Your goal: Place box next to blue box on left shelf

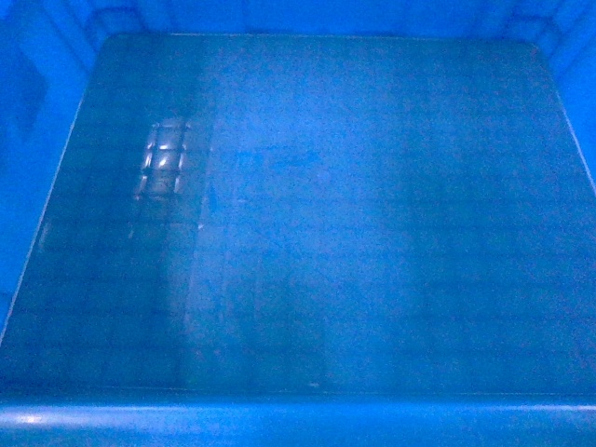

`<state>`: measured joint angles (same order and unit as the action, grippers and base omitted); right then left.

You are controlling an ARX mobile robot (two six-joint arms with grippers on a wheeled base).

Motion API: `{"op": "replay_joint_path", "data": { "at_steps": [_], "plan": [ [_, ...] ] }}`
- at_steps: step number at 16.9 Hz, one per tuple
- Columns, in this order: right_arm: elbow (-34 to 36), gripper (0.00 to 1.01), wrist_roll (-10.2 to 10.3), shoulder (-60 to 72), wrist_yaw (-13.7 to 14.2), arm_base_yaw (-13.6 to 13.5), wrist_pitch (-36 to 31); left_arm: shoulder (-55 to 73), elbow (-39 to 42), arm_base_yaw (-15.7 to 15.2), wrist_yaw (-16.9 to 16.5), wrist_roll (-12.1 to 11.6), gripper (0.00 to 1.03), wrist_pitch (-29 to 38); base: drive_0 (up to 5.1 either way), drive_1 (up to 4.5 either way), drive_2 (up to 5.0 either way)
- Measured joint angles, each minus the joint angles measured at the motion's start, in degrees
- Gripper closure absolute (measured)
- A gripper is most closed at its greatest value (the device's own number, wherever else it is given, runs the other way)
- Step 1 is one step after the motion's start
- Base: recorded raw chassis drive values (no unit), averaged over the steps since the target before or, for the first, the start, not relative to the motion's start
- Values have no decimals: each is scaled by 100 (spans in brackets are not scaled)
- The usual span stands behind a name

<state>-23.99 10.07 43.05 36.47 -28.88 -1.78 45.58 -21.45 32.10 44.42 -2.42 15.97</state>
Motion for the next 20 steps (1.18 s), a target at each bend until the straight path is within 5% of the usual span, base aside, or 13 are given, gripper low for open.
{"op": "replay_joint_path", "data": {
  "at_steps": [20],
  "plan": [
    [2,88,0,-2,2,0,7,0,0,0,4,2,87,-2,-2,416,-421]
  ]
}}
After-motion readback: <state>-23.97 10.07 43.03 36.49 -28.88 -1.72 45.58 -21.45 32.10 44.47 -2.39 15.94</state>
